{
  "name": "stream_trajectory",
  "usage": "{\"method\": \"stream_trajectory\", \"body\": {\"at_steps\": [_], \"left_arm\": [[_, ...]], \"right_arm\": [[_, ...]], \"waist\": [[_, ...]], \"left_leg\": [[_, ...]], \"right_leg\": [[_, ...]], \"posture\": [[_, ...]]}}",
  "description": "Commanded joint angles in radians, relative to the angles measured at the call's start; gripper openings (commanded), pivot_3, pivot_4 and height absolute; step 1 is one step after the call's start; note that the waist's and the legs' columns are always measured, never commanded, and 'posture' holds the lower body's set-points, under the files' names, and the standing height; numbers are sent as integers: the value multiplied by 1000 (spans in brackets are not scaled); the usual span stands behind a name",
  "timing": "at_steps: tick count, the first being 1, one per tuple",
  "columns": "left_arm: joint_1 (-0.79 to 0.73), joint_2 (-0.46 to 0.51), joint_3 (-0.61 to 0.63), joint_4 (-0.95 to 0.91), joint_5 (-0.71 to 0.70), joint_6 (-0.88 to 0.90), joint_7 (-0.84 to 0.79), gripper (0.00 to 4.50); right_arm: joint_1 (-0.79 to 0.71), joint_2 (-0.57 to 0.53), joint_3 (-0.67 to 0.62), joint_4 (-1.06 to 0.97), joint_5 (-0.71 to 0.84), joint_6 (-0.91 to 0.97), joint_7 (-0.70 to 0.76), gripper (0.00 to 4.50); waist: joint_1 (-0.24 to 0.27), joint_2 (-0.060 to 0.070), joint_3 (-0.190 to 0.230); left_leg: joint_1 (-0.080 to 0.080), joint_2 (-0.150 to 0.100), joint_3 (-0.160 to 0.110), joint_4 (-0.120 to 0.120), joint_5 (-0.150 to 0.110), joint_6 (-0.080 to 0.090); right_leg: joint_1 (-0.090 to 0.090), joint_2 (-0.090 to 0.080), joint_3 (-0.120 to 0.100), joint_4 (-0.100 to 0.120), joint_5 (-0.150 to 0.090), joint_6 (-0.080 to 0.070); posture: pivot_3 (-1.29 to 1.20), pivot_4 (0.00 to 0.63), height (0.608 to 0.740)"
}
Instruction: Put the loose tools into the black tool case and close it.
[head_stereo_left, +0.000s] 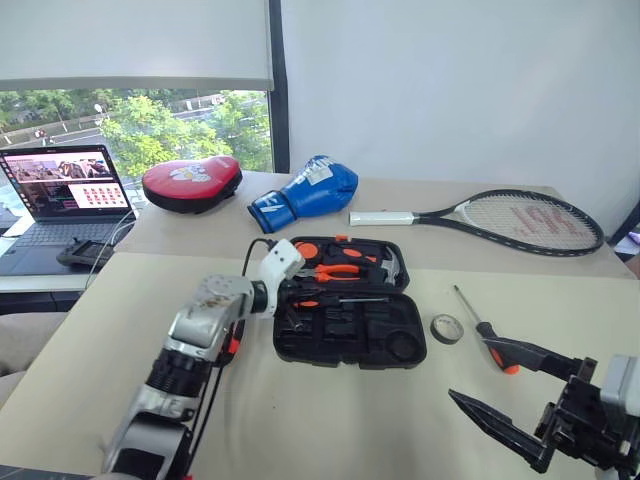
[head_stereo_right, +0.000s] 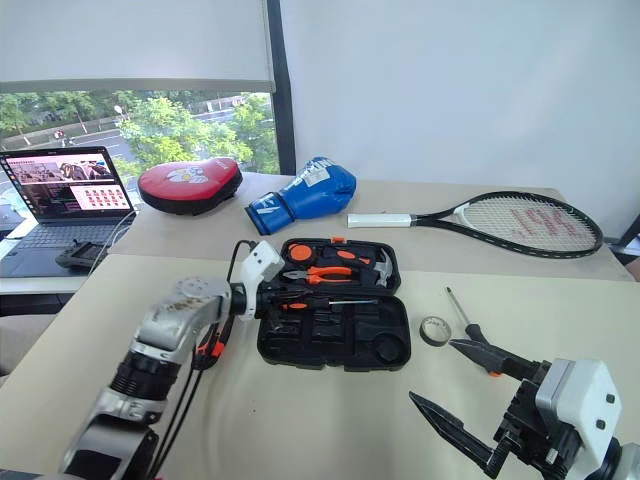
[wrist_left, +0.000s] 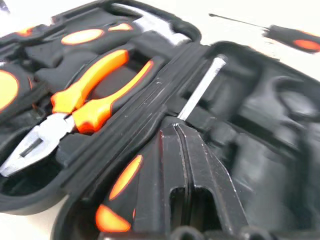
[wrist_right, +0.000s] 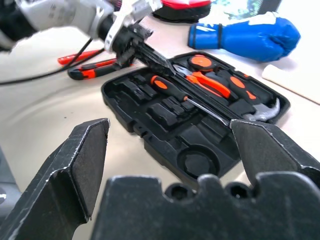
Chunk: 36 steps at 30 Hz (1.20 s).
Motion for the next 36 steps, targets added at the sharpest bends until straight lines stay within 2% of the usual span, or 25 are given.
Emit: {"method": "stream_trajectory", "body": {"at_steps": [1,6,9,18,19,23,26,27,29,32,36], "left_arm": [[5,-27,-29,-14,26,-30,68,11],[4,5,-143,102,113,-65,63,11],[2,69,-188,166,162,-117,32,11],[-15,125,-192,266,174,-224,-8,11],[-12,120,-178,266,161,-251,-10,11],[8,32,47,102,-116,-235,-55,11],[46,96,95,-40,-230,-143,-153,11],[58,121,118,-92,-285,-81,-177,260],[93,180,127,-199,-355,-26,-234,711],[143,271,143,-355,-441,44,-282,1894],[200,381,171,-513,-542,109,-330,3382]], "right_arm": [[26,-6,-19,-42,22,-22,-28,4500],[62,-25,-26,-43,34,-48,-47,4500],[85,-32,-35,-43,37,-64,-58,4500],[76,-41,10,-43,14,-58,-107,4500],[66,-45,18,-43,17,-44,-124,4500],[-45,-68,69,-6,-52,52,-287,4500],[-172,-123,124,46,-53,163,-399,4500],[-218,-143,135,78,-3,217,-438,4500],[-307,-209,164,129,1,336,-506,4500],[-473,-351,271,264,30,516,-497,4500],[-724,-389,454,490,4,683,-502,4500]], "waist": [[-3,1,0],[-6,1,-1],[-7,2,-1],[-27,8,-7],[-29,9,-8],[-32,9,-8],[-31,7,-7],[-31,7,-7],[-34,7,-7],[-35,9,-6],[-29,8,-5]], "left_leg": [[0,0,0,0,0,0],[1,0,0,0,0,0],[6,0,0,-1,-1,0],[15,5,1,-2,-3,-1],[15,5,1,-2,-3,-1],[13,5,1,-3,-2,-2],[3,4,1,-2,1,-6],[1,4,1,-2,5,-13],[-1,4,1,-2,5,-14],[-1,3,1,-3,5,-13],[-2,2,1,-3,4,-11]], "right_leg": [[0,0,0,0,0,0],[0,0,0,0,0,0],[6,0,0,-1,0,-1],[12,-2,1,-1,-1,-1],[12,-2,1,-1,-1,-1],[10,-3,1,-1,0,-1],[0,-4,2,0,1,-3],[-3,-4,2,0,1,-3],[-4,-3,1,0,1,-4],[-4,-1,1,-1,1,-5],[-3,1,1,-2,-2,-9]], "posture": [[0,150,740],[0,150,740],[0,150,740],[0,150,740],[0,150,740],[0,150,740],[0,150,740],[0,150,740],[0,150,740],[0,150,740],[0,150,740]]}}
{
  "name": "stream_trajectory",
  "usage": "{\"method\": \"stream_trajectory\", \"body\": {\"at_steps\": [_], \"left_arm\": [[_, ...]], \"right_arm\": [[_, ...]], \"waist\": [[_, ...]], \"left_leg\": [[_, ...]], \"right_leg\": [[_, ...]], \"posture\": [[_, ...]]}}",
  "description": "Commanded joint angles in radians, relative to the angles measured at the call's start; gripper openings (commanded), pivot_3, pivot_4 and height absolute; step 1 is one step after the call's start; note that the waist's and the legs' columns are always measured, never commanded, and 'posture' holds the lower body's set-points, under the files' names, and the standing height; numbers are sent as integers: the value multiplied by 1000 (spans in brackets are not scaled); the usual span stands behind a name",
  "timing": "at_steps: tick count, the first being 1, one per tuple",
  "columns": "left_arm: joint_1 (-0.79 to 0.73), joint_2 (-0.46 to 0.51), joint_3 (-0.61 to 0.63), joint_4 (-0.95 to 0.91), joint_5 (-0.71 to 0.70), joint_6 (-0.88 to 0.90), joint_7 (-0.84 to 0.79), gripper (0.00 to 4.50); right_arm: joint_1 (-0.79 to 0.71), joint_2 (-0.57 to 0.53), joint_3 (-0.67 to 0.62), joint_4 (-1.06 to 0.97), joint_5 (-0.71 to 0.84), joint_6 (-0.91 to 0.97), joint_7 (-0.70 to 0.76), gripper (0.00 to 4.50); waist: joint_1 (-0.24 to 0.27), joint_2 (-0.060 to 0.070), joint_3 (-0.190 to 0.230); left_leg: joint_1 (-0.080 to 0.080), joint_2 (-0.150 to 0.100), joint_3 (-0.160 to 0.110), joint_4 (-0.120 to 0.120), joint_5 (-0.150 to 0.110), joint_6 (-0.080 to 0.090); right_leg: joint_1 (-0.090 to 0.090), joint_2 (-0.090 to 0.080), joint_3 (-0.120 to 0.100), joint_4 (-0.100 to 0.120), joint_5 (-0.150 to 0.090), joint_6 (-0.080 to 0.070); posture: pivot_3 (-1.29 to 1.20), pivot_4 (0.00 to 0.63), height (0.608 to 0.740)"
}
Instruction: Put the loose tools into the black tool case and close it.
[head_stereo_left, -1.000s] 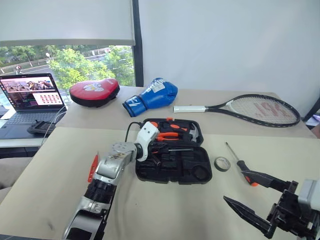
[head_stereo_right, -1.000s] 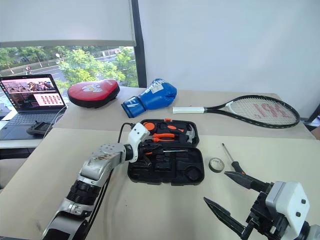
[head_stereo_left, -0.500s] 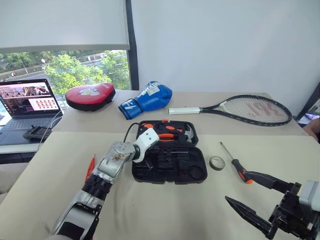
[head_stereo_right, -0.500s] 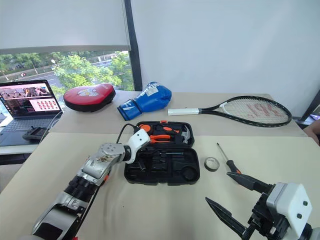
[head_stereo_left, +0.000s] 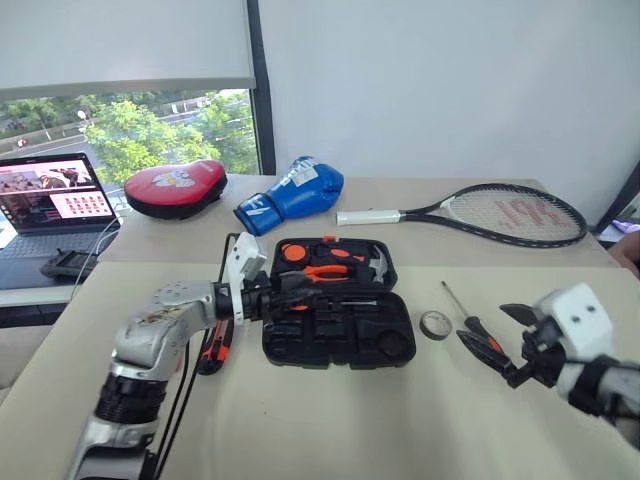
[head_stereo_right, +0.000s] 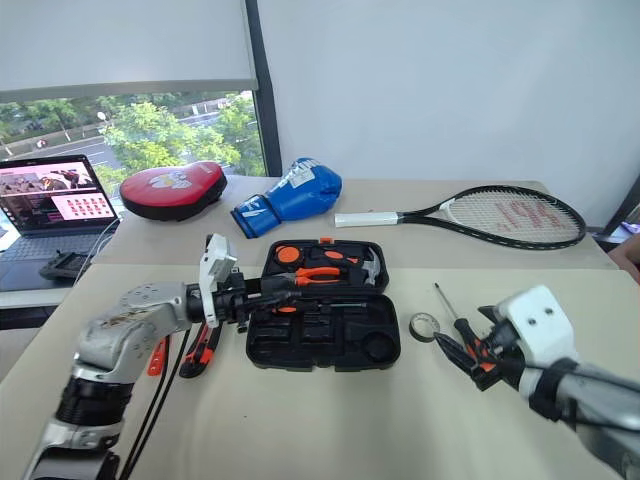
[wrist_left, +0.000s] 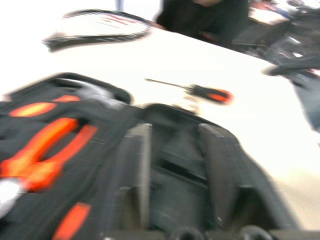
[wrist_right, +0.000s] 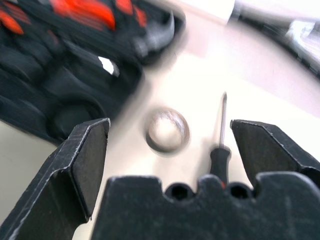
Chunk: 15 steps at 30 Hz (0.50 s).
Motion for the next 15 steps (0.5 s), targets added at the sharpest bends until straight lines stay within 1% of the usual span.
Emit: {"method": "stream_trajectory", "body": {"at_steps": [1,2,3,6,9,11,12,15], "left_arm": [[22,68,36,-158,-111,62,-31,3754],[29,79,37,-184,-129,76,-21,4157],[36,85,37,-210,-144,88,-5,4450],[48,78,41,-258,-174,107,58,4450],[54,69,51,-284,-203,127,119,4450],[67,75,66,-301,-226,131,137,4500],[73,80,73,-309,-239,133,140,4500],[93,99,83,-317,-253,125,142,4500]], "right_arm": [[-167,-24,145,190,-30,152,18,4500],[-201,-31,176,227,-40,180,32,4500],[-254,-18,214,285,-64,206,31,4500],[-366,3,324,419,-144,234,54,4500],[-418,16,386,509,-226,221,76,4500],[-436,17,433,549,-279,194,113,3973],[-442,21,445,560,-292,182,135,3826],[-468,21,480,586,-347,159,176,2724]], "waist": [[4,-1,1],[6,-1,1],[9,-1,1],[7,-1,1],[7,-1,2],[6,-1,2],[4,-1,1],[-2,-1,1]], "left_leg": [[0,0,0,1,0,0],[-1,0,0,1,0,1],[-1,-1,0,1,0,2],[-2,-2,1,1,0,4],[-2,-4,1,1,0,4],[-2,-4,1,1,0,4],[-2,-4,1,1,0,4],[-2,-4,1,1,0,3]], "right_leg": [[0,1,0,0,0,0],[0,1,0,0,0,0],[0,1,0,-1,-1,-1],[0,1,0,-1,1,2],[0,1,-1,-1,2,5],[0,1,-1,-1,3,6],[-1,1,-1,-1,3,6],[0,2,-1,0,3,7]], "posture": [[0,150,740],[0,150,740],[0,150,740],[0,150,740],[0,150,740],[0,150,740],[0,150,740],[0,150,740]]}}
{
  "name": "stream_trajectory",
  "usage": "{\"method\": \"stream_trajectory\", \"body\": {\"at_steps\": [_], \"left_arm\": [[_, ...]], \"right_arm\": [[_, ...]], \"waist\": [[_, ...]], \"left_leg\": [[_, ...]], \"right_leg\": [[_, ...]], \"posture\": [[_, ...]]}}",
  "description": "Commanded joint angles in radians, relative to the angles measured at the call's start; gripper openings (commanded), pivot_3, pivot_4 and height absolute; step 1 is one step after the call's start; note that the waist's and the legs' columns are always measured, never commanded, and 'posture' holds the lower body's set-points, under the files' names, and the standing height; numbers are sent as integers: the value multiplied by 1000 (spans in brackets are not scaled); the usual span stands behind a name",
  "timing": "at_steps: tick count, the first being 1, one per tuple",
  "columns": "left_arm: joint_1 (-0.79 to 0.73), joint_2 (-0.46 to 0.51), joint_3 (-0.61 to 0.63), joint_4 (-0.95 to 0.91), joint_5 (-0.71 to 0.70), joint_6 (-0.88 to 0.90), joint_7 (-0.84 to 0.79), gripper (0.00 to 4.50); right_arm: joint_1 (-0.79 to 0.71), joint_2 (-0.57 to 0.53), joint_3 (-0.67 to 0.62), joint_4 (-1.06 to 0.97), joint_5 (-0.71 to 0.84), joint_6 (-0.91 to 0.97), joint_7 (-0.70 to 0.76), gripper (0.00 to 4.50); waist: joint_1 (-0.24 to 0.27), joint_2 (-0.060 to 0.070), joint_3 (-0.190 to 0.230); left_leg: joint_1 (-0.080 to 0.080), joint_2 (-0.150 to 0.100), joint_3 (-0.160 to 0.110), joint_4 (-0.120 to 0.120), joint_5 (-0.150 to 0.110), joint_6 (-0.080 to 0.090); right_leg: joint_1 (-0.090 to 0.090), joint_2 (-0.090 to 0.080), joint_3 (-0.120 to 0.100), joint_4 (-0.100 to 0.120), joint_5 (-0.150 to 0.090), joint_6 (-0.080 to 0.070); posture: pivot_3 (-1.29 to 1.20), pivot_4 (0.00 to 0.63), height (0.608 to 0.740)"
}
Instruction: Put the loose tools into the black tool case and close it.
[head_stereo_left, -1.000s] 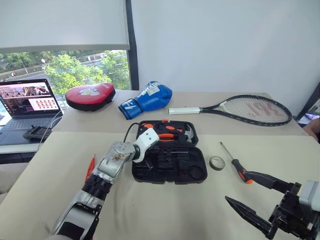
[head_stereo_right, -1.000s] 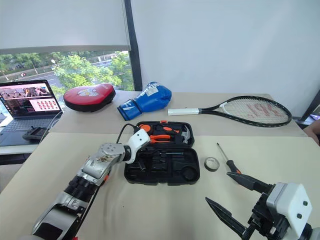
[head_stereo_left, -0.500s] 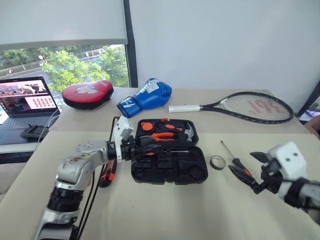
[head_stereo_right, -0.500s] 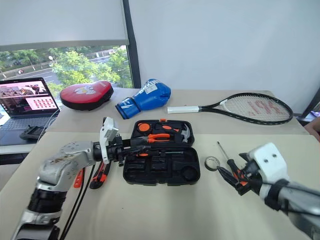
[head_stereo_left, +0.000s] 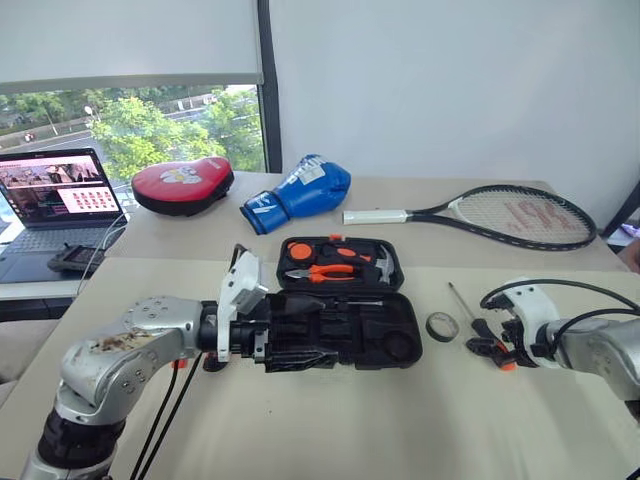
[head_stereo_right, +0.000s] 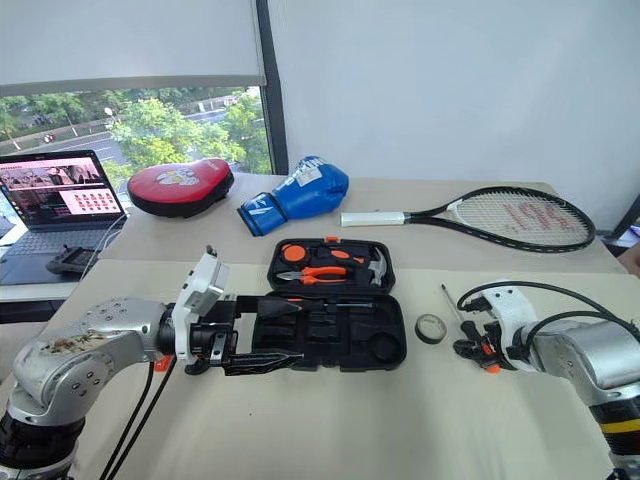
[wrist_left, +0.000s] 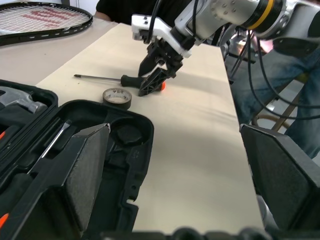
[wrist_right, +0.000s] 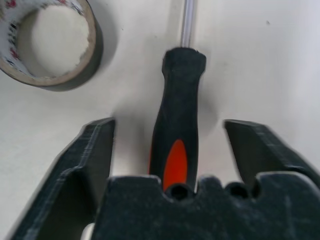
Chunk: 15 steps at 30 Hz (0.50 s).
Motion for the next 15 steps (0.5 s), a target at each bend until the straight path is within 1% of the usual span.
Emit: {"method": "stream_trajectory", "body": {"at_steps": [1,5,6,12,15], "left_arm": [[19,33,34,-38,-23,-23,-2,4500],[43,45,41,-32,-32,-50,-5,4500],[55,43,40,-36,-34,-58,-5,4500],[119,30,41,-48,-25,-109,4,4500],[139,9,47,-35,17,-165,34,4500]], "right_arm": [[-31,-14,39,24,-93,-47,49,2454],[-19,-16,19,-4,-122,-53,85,1049],[-13,-16,3,-14,-126,-57,91,923],[53,8,-164,-106,-121,-156,124,925],[51,7,-204,-188,-99,-208,182,925]], "waist": [[-2,0,0],[1,0,0],[1,0,0],[0,0,0],[-1,0,0]], "left_leg": [[0,0,0,0,0,0],[1,0,0,0,0,0],[1,0,0,0,0,0],[0,0,0,0,1,-1],[0,0,0,0,1,-1]], "right_leg": [[0,0,0,0,0,0],[1,0,0,0,0,0],[1,0,0,0,0,0],[0,0,0,0,0,1],[0,0,0,0,0,1]], "posture": [[0,150,740],[0,150,740],[0,150,740],[0,150,740],[0,150,740]]}}
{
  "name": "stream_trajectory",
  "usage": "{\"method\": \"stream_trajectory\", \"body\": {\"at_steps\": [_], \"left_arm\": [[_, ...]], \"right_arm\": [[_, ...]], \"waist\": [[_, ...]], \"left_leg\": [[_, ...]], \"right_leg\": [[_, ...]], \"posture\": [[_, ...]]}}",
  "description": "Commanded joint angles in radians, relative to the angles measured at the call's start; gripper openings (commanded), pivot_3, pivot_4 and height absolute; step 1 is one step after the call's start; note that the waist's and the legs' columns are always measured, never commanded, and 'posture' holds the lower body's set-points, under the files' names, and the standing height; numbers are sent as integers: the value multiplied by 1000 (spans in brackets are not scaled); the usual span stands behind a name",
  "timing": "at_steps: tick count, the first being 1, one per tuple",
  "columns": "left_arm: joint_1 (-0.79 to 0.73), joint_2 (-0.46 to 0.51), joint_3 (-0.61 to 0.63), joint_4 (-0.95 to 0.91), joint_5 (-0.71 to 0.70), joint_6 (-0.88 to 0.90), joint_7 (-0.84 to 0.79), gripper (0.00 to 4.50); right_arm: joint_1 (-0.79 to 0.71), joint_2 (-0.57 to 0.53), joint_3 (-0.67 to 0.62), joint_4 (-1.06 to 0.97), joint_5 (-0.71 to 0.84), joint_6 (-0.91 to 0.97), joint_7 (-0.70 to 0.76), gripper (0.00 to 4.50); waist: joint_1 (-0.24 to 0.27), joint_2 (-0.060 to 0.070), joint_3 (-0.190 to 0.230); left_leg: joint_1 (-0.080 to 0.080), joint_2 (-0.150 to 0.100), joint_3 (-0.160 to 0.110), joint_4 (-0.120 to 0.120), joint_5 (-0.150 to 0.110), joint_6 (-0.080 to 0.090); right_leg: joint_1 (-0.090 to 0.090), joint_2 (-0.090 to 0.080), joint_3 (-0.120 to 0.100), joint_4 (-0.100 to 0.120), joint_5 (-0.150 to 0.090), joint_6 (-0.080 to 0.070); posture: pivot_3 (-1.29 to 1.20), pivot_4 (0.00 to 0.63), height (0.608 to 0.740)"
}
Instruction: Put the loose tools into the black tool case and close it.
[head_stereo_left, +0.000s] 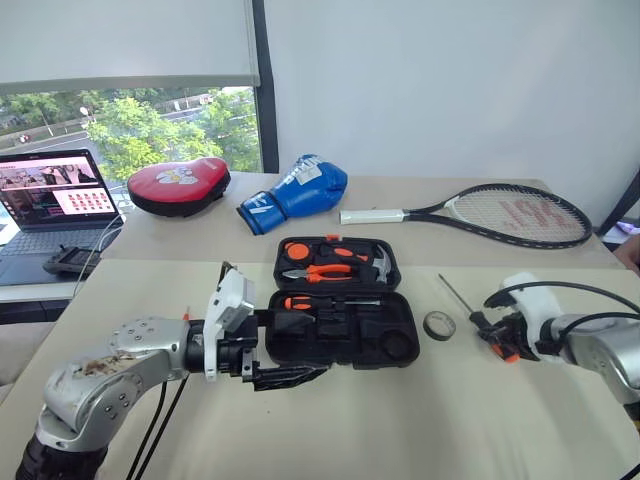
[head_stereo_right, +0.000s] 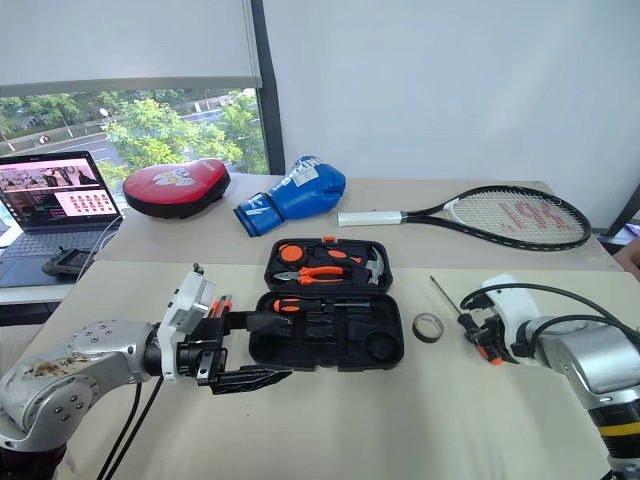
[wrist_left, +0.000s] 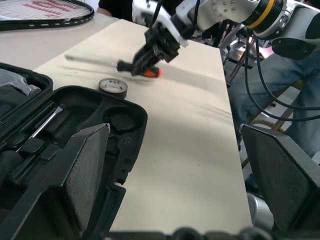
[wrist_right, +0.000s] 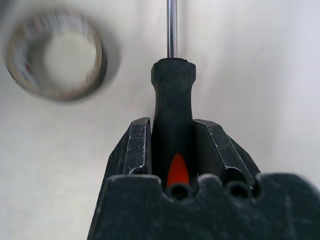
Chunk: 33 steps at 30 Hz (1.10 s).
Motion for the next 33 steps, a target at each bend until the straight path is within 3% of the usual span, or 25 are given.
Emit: {"method": "stream_trajectory", "body": {"at_steps": [1,8,13,18,26,33], "left_arm": [[23,-20,19,-11,50,-89,28,4500],[62,45,98,46,-91,-48,-76,4500],[127,115,170,59,-120,-56,-135,4500],[163,155,220,35,-157,-46,-141,4500],[185,178,257,17,-181,-38,-107,4500],[173,169,244,-10,-192,-32,-50,4500]], "right_arm": [[-19,-12,-67,-119,12,-88,73,925],[-150,-51,196,-144,-132,-371,383,925],[-366,21,422,35,-321,-598,590,925],[-515,143,544,205,-448,-699,692,925],[-569,237,606,397,-579,-785,760,924],[-580,308,570,460,-571,-611,782,924]], "waist": [[-1,0,0],[-6,0,1],[-9,0,1],[-6,0,2],[-4,0,3],[-3,0,3]], "left_leg": [[0,0,0,0,0,0],[2,2,0,-1,0,-1],[2,1,1,-1,1,-1],[1,2,0,-1,1,-2],[1,0,0,-1,1,-3],[4,1,-1,-1,1,-5]], "right_leg": [[0,0,0,0,0,0],[0,2,0,0,0,0],[-1,2,0,0,0,0],[-1,2,-1,0,0,0],[-1,1,-2,0,0,-1],[2,1,-2,1,0,-1]], "posture": [[0,150,740],[0,150,740],[0,150,740],[0,150,740],[0,150,740],[0,150,740]]}}
